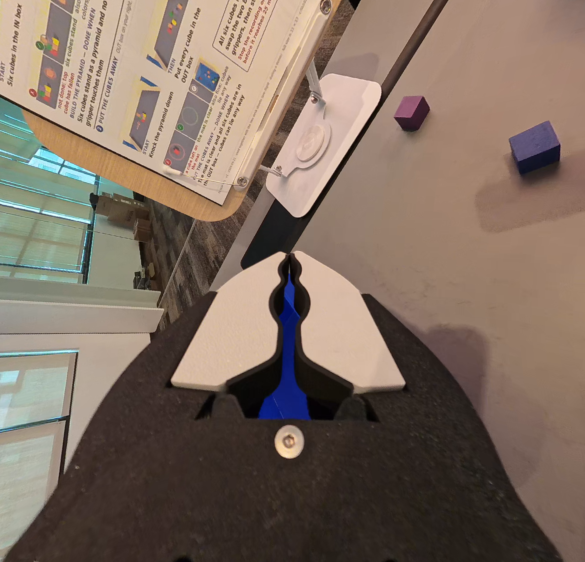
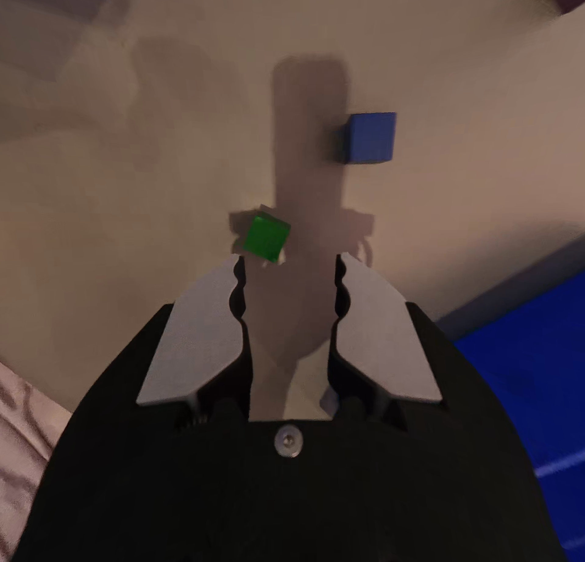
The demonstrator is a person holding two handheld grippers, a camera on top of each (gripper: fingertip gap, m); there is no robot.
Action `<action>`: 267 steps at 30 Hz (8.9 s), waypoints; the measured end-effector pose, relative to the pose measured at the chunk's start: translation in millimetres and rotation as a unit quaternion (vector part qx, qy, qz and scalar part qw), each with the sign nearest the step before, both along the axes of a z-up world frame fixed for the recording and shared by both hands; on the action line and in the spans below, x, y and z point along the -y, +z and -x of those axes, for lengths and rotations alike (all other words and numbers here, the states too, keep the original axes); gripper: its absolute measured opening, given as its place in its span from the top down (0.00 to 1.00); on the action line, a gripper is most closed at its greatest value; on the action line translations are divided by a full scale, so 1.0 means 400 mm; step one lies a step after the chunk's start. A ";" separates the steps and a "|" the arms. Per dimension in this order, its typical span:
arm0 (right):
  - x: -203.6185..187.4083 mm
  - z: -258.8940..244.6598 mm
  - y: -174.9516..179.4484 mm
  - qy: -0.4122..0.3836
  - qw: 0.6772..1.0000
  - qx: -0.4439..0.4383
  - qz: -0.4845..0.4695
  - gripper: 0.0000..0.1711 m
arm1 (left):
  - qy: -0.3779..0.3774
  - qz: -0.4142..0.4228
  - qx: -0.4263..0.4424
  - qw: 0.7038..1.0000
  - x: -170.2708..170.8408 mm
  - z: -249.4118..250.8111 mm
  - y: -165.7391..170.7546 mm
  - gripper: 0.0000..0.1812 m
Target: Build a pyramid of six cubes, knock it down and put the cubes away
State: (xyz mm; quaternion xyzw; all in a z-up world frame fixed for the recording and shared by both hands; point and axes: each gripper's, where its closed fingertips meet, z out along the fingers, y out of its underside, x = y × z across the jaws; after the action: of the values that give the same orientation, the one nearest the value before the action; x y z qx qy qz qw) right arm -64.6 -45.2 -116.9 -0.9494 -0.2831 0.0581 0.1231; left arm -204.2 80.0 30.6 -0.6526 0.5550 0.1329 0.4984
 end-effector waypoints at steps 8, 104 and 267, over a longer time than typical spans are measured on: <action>-0.003 0.025 -0.087 0.008 0.998 0.047 0.027 0.68 | 0.002 0.007 -0.005 1.000 -0.004 0.005 -0.008 1.00; 0.112 -0.764 -0.023 -0.297 0.950 0.094 0.029 0.79 | 0.000 0.021 -0.077 0.997 0.009 -0.003 -0.065 1.00; 0.126 -0.717 -0.036 -0.355 0.917 -0.149 0.104 0.95 | 0.203 0.134 0.166 0.956 -0.086 0.254 0.072 0.76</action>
State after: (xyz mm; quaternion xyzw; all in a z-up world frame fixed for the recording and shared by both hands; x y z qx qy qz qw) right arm 222.4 -95.6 -131.3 -0.9752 0.1018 0.1807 0.0774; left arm -305.7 114.4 59.3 -0.8250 0.3331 0.0457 0.4543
